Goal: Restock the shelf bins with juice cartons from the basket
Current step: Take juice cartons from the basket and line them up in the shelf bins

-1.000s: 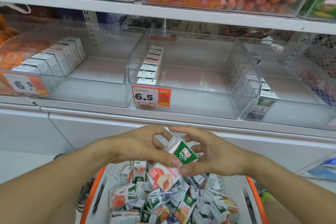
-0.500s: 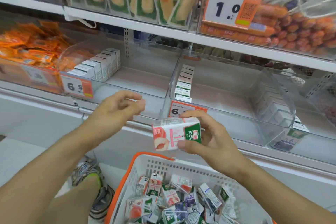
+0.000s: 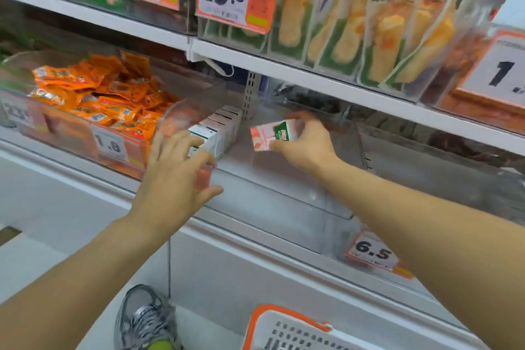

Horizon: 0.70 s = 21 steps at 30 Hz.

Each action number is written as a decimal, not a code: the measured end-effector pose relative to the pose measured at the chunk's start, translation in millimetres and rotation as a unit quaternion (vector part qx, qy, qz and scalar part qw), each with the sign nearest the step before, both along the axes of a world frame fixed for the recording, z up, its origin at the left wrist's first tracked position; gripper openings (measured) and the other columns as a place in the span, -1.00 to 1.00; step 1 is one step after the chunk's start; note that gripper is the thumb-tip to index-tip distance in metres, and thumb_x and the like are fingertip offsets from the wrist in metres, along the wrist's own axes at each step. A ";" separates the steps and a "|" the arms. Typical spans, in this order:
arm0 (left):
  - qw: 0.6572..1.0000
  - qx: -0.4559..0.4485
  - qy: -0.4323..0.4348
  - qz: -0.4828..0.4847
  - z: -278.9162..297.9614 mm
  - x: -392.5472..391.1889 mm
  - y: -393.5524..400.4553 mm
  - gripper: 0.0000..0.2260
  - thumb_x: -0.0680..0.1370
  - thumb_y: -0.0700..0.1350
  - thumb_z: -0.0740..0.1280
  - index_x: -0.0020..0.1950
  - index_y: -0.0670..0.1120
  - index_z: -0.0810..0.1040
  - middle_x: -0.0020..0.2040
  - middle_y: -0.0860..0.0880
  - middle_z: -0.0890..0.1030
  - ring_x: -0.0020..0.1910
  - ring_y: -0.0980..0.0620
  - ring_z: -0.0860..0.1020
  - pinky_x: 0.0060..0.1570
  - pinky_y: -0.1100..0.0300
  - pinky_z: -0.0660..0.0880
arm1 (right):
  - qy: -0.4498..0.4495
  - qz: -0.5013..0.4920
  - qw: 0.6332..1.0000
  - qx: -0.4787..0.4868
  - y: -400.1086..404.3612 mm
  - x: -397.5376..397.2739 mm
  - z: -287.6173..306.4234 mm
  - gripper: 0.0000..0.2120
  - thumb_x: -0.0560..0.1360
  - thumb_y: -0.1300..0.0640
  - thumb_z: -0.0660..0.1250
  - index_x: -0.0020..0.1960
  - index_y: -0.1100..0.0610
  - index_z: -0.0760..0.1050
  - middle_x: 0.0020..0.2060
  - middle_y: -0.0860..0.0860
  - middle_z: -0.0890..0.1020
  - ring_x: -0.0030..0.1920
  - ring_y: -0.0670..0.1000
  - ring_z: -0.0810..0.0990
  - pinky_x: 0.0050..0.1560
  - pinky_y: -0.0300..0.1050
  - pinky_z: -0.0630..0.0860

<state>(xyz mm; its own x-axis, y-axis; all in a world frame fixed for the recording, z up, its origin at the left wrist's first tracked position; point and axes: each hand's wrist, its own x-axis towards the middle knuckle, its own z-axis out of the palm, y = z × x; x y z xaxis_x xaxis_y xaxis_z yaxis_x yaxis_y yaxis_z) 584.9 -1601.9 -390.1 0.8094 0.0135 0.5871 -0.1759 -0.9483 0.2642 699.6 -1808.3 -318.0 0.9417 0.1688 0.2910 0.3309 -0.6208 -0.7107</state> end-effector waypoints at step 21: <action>0.991 -0.068 -0.086 -0.071 -33.3 16.6 10.5 -0.61 0.28 0.15 0.57 -0.03 0.02 0.57 0.34 -0.01 0.54 0.37 -0.10 0.44 0.45 -0.01 0.13 | -0.065 0.000 0.992 -0.107 79.9 122.7 -64.0 -0.46 0.30 0.19 0.61 0.22 0.03 0.52 0.26 0.10 0.42 0.16 0.07 0.54 0.22 -0.10 0.50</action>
